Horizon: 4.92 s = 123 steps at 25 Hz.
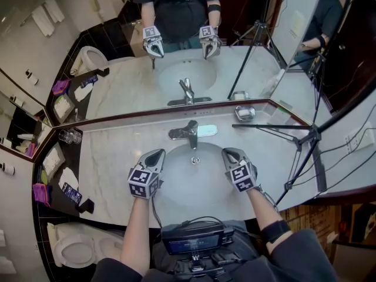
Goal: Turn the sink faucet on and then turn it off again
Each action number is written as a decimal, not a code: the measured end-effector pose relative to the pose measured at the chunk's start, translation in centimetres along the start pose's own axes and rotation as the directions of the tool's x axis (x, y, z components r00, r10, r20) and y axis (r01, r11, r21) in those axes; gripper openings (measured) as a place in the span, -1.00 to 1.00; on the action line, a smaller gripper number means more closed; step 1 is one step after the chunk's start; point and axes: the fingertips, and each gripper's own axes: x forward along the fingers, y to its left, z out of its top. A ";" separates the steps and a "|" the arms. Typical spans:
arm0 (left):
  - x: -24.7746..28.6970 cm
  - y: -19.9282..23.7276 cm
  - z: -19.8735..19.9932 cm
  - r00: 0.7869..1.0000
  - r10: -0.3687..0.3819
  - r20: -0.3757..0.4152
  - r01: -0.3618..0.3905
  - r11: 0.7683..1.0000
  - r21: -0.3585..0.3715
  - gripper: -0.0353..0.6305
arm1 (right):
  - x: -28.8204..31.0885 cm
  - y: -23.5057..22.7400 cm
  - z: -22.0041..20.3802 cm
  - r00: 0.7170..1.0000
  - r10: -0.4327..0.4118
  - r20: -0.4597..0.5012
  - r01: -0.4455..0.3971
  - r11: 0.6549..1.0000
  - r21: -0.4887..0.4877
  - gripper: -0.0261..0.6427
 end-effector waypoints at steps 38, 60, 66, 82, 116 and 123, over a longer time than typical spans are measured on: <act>2.4 1.8 -1.4 0.998 0.030 -0.059 -0.028 0.999 0.034 -0.89 | 17.9 3.9 5.1 0.992 0.112 -0.064 -0.128 0.776 -0.618 -0.24; 3.4 2.5 -3.6 0.996 0.023 -0.092 -0.025 1.000 -0.017 -0.89 | 21.2 5.3 4.2 0.993 0.098 -0.066 -0.115 0.684 -0.720 -0.61; 3.7 2.3 -3.4 0.996 0.020 -0.087 -0.023 0.999 -0.025 -0.89 | 21.1 5.4 4.4 0.994 0.089 -0.063 -0.106 0.668 -0.737 -0.61; 4.2 2.6 -3.8 0.995 0.015 -0.103 -0.017 1.000 -0.019 -0.89 | 21.2 6.4 3.3 0.995 0.075 -0.058 -0.090 0.549 -0.831 -0.63; 2.2 2.2 -4.3 0.996 0.042 -0.079 -0.046 0.998 -0.047 -0.89 | 18.9 8.0 1.8 0.987 0.087 -0.136 -0.162 0.496 -0.853 -0.63; 2.3 1.1 -4.3 0.997 0.033 -0.064 -0.037 0.998 -0.050 -0.89 | 16.0 6.9 3.5 0.994 0.072 -0.082 -0.109 0.586 -0.803 -0.63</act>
